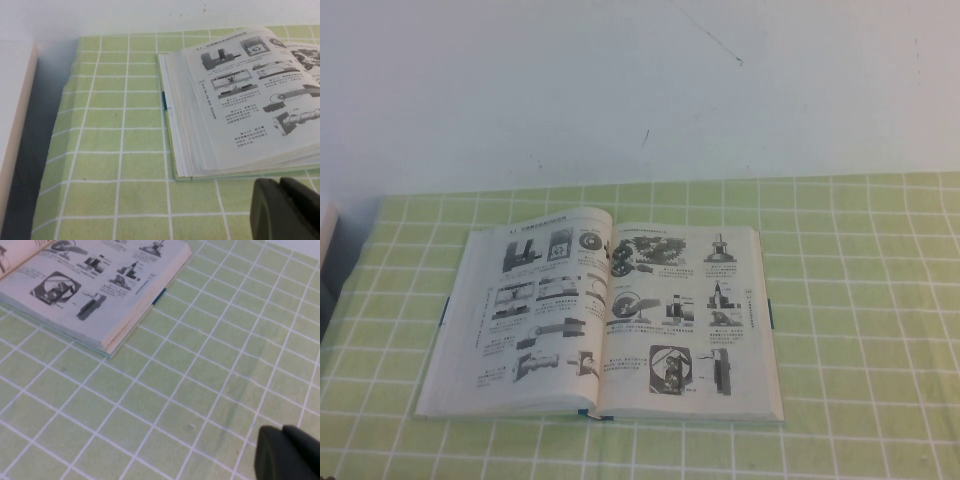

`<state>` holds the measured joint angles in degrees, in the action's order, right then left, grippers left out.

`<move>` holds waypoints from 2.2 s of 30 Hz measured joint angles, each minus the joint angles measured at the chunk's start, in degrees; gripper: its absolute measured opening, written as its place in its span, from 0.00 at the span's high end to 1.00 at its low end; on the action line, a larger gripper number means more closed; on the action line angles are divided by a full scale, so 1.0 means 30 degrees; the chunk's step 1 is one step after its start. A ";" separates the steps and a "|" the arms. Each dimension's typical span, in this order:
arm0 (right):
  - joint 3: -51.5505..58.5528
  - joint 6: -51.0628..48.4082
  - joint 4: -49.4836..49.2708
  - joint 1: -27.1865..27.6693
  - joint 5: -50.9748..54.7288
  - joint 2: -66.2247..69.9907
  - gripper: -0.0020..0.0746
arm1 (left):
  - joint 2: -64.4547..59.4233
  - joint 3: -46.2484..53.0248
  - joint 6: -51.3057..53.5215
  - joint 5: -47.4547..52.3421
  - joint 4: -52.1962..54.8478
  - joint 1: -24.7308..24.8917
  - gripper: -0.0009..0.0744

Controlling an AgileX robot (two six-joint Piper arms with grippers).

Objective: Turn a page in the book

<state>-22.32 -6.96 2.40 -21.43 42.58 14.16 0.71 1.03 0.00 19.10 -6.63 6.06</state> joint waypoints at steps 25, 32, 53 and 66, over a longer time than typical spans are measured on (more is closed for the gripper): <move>0.7398 -0.2592 0.0800 0.6555 -0.6934 -0.4768 0.98 | 0.0008 0.0000 0.0000 0.0000 0.0031 0.0000 0.99; 0.7820 -0.2791 -0.0201 0.6850 -0.7305 -0.4933 0.98 | 0.0008 0.0000 0.0000 0.0000 0.0072 0.0000 0.99; 0.7820 -0.1977 -0.1878 0.6850 -0.7343 -0.4933 0.98 | 0.0008 0.0000 0.0130 0.0000 0.0072 0.0000 0.99; 0.7820 -0.1939 -0.2028 0.6850 -0.7343 -0.4933 0.98 | 0.0008 0.0000 0.0130 0.0000 0.0072 0.0000 0.99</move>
<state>1.14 -12.78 -3.68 -0.87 20.55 -0.64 0.73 1.03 0.39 19.10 -6.42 6.06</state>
